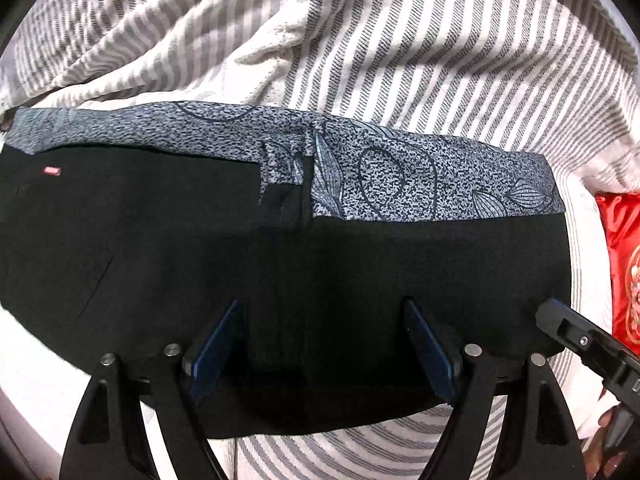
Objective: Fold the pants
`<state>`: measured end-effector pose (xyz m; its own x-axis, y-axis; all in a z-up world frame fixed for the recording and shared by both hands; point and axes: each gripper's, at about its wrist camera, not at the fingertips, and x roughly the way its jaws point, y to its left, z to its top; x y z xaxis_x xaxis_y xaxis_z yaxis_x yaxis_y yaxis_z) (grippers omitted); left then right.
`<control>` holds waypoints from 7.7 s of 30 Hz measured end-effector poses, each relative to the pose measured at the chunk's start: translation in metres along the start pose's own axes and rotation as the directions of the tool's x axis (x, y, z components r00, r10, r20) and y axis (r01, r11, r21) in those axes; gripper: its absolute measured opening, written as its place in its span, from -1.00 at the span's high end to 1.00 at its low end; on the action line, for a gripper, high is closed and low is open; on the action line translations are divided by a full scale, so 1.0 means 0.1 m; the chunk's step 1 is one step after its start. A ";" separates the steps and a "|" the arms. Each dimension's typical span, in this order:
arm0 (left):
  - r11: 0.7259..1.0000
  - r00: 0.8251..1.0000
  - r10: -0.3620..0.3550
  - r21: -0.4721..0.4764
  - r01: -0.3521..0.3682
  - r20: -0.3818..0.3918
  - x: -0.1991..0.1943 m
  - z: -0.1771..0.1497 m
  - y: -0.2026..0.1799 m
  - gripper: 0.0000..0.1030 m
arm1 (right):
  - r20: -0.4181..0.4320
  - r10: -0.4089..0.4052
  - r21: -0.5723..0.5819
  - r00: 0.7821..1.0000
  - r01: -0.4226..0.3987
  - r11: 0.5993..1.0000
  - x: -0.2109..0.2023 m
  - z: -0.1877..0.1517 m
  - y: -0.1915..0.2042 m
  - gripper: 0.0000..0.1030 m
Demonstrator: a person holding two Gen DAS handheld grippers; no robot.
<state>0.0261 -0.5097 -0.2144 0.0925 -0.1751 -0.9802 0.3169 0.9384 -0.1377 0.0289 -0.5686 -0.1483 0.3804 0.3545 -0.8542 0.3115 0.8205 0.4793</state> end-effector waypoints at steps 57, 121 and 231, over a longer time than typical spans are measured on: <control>0.937 0.980 -0.119 -0.309 0.164 0.159 -1.22 -0.76 2.20 -0.62 | -0.033 -0.409 -0.245 0.912 0.390 0.888 0.33 -0.19 1.31 -1.00; 0.949 0.948 0.031 -0.308 0.072 0.316 -0.80 -0.36 2.93 0.40 | -0.518 -0.301 -0.562 0.801 -0.053 0.826 2.44 0.48 5.02 -0.93; 0.971 0.992 -0.012 0.240 -0.020 0.129 -1.08 -0.13 -0.29 -0.07 | -0.043 -0.037 0.028 0.998 0.039 0.999 -0.89 0.35 -0.04 0.21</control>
<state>-0.0051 -0.5143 -0.1060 0.2094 -0.2228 -0.9521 0.5320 0.8430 -0.0803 0.0241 -0.6186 -0.0671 0.3310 0.3424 -0.8793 0.3504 0.8206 0.4514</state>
